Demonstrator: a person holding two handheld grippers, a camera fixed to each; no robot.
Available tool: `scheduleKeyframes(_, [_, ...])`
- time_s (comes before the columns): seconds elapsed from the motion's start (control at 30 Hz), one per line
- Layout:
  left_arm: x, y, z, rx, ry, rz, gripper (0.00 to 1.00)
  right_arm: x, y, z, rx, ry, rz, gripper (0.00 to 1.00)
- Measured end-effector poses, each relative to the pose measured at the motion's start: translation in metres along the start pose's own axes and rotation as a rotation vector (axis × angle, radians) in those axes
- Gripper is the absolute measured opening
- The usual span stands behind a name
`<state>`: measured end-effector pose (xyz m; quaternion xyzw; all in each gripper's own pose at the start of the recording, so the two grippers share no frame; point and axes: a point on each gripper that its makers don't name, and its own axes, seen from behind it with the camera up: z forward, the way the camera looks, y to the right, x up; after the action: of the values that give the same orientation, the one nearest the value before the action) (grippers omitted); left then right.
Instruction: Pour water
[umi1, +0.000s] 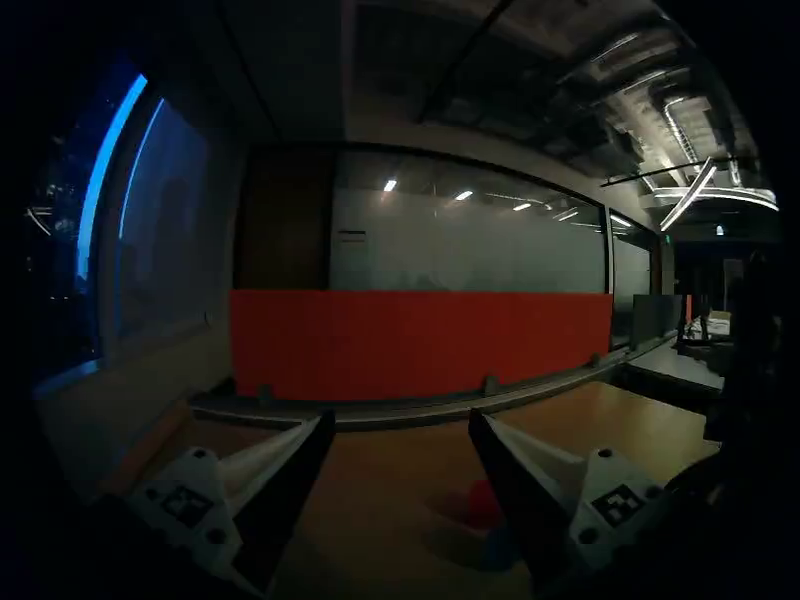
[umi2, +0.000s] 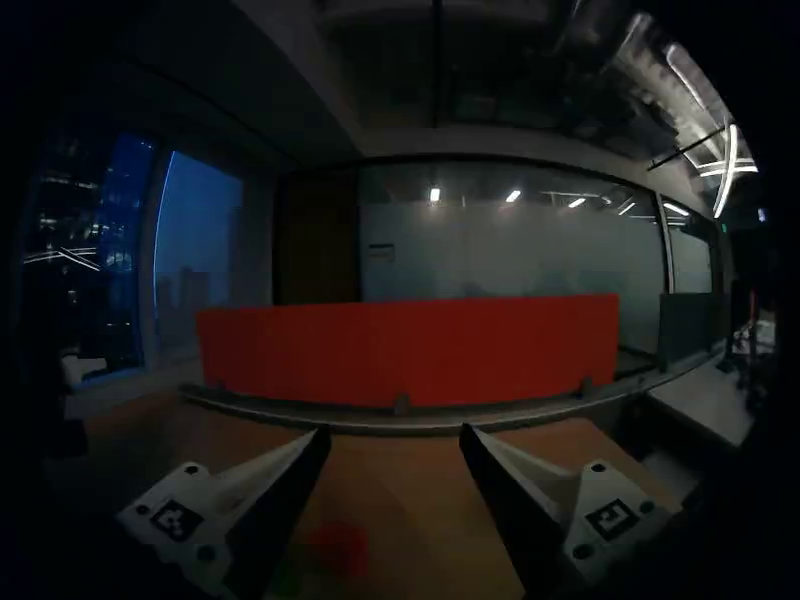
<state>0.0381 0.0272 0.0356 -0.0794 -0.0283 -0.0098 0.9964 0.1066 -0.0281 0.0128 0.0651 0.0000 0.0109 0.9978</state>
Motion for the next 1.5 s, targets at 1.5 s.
scheduleKeyframes(1.5, [-0.053,0.081,0.008,-0.468,-0.172,0.098,0.99,-0.047,-0.098,-0.011,0.490,-0.220,-0.156,1.00])
